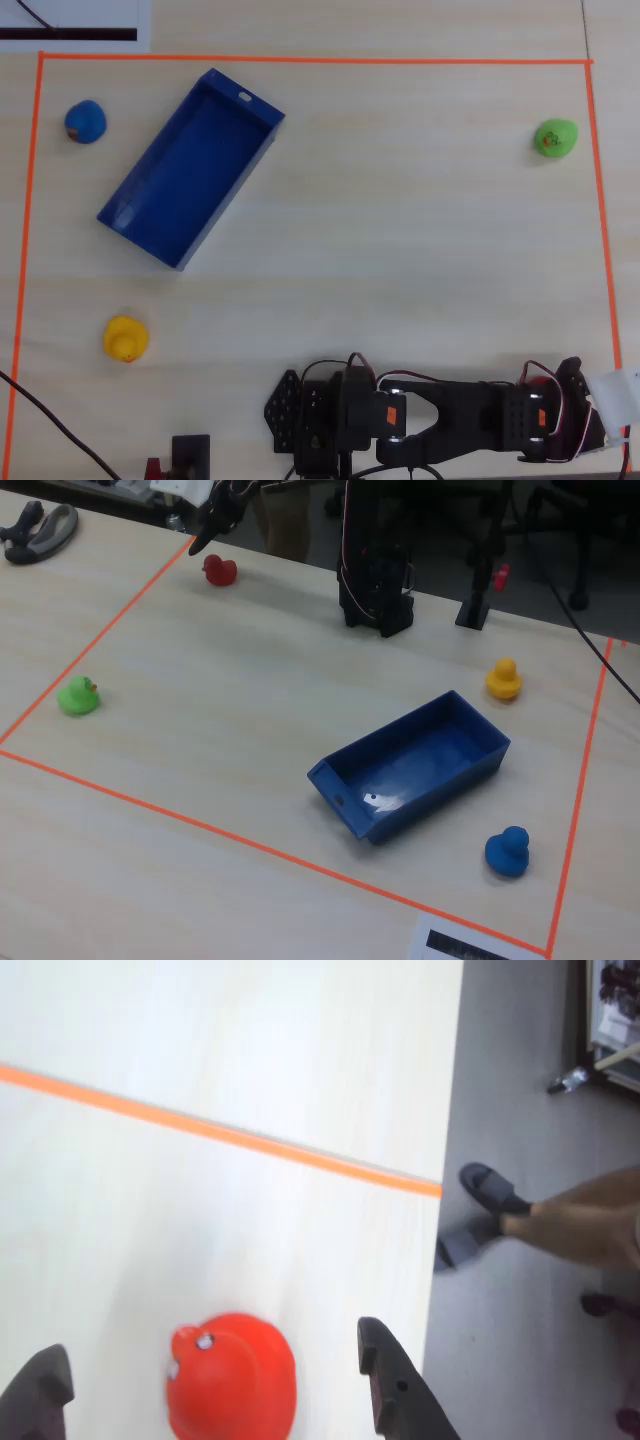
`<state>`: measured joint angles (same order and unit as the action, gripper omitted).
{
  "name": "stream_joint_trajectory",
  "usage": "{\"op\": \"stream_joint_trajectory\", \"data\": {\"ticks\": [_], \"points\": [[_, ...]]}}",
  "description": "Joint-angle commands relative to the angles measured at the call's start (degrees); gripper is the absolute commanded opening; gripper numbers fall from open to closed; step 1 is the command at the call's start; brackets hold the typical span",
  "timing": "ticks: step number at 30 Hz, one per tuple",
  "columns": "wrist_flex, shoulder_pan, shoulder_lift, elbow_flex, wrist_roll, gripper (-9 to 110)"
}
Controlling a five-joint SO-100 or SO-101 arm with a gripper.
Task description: Grasp red duck and put it into box.
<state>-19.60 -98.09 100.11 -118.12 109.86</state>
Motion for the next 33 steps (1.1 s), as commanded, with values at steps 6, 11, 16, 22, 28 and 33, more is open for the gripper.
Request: {"op": "stream_joint_trajectory", "data": {"ticks": [6, 11, 16, 22, 28, 33], "points": [[1.93, -0.53, -1.76, -0.53, 0.88, 38], [2.29, 0.09, -4.66, -0.53, 0.97, 38], [2.90, 0.35, -7.91, -0.70, 1.41, 38], [7.12, -0.18, -12.13, -2.72, 3.34, 29], [11.95, -1.76, -16.44, -5.36, 7.65, 0], [5.98, -2.55, -17.14, -2.29, 8.53, 0]]}}
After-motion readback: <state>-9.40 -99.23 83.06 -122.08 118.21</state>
